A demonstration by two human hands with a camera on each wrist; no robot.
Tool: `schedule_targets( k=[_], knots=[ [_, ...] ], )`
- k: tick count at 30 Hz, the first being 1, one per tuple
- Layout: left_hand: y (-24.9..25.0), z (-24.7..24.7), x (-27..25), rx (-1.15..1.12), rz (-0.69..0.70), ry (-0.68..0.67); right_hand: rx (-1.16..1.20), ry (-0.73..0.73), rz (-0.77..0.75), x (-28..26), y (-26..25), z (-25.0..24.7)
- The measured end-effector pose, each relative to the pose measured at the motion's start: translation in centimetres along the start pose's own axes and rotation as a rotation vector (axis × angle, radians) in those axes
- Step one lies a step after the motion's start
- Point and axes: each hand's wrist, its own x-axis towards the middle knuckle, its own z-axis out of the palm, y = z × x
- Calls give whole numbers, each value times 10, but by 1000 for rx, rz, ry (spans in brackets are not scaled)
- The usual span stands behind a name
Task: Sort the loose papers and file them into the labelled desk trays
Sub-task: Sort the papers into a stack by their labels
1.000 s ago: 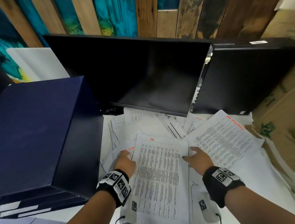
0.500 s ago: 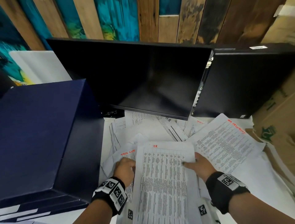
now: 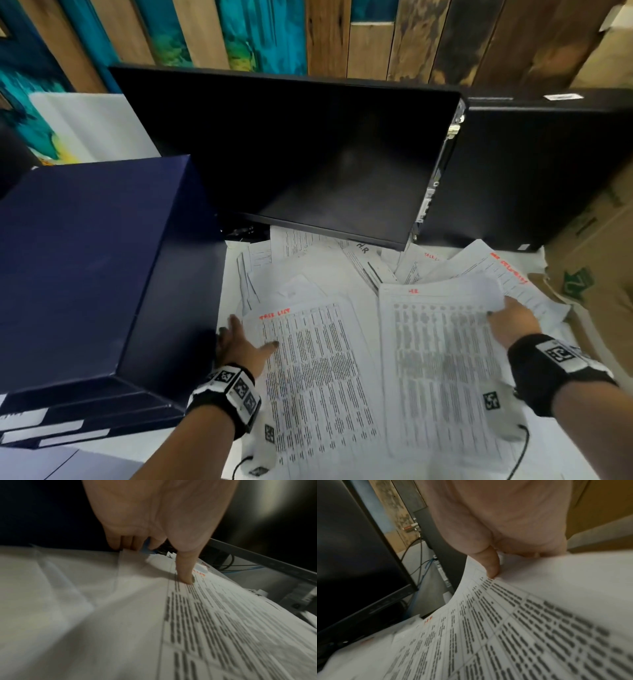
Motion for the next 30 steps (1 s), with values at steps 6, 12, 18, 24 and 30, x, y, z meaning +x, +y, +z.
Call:
schedule_targets(
  k=[6, 12, 18, 24, 30],
  knots=[
    [12, -9, -1, 23, 86, 193, -8, 21, 4, -5, 9, -3],
    [18, -19, -2, -404, 282, 169, 53, -184, -282, -41, -24, 31],
    [45, -39, -19, -848, 275, 69, 363, -525, -340, -72, -57, 64],
    [62, -48, -18, -810, 360, 51, 400, -494, -342, -67, -58, 84],
    [47, -24, 0, -506, 238, 46, 432, -344, -147, -49, -47, 74]
  ],
)
